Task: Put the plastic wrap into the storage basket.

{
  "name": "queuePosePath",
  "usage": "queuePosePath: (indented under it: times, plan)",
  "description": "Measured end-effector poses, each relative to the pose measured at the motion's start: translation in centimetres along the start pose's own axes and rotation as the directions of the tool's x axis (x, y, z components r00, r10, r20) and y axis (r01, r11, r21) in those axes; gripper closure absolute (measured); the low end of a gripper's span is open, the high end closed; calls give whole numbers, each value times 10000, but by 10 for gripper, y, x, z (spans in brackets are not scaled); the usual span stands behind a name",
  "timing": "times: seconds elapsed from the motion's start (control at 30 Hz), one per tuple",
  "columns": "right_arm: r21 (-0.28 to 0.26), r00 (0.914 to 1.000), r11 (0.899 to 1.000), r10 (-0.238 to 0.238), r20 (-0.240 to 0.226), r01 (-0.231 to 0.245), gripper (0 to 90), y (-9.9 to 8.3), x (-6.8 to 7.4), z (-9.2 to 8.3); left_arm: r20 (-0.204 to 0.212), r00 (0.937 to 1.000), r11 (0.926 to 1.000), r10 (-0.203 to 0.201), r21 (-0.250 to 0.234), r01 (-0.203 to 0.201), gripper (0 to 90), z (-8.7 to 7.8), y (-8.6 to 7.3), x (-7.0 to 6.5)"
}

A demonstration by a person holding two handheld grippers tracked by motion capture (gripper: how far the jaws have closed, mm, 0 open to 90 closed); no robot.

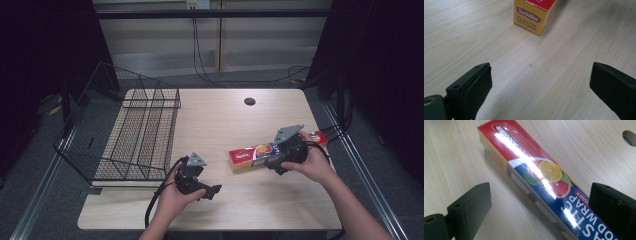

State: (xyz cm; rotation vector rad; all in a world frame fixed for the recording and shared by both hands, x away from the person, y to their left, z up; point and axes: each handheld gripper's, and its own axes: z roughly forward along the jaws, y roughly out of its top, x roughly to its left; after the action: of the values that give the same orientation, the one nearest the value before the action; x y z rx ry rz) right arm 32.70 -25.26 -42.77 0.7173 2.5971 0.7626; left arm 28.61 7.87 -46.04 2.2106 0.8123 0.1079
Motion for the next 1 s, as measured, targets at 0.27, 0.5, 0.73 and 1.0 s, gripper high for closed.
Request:
queuePosePath:
  times: [0.27, 0.5, 0.73, 1.0]
  plan:
    - [260, 9998, 9997, -20, -179, 24, 46, -8, -23, 16, 72, 10000, 10000, -29, 24, 28, 43, 2, -1, 0]
    - [320, 9996, 9995, 33, -275, -24, 30, -14, -39, 27, 109, 9999, 10000, 8, 29, -8, 45, 3, -1, -1]
    - [552, 9963, 9982, 276, -816, -231, 45, -16, -43, 36, 209, 9997, 9994, 131, 314, -138, 46, 2, 0, -2]
    - [463, 9941, 9989, -28, -1086, 79, 144, -21, -37, 31, -74, 9999, 9997, 131, 192, -130, 46, 2, 0, -4]
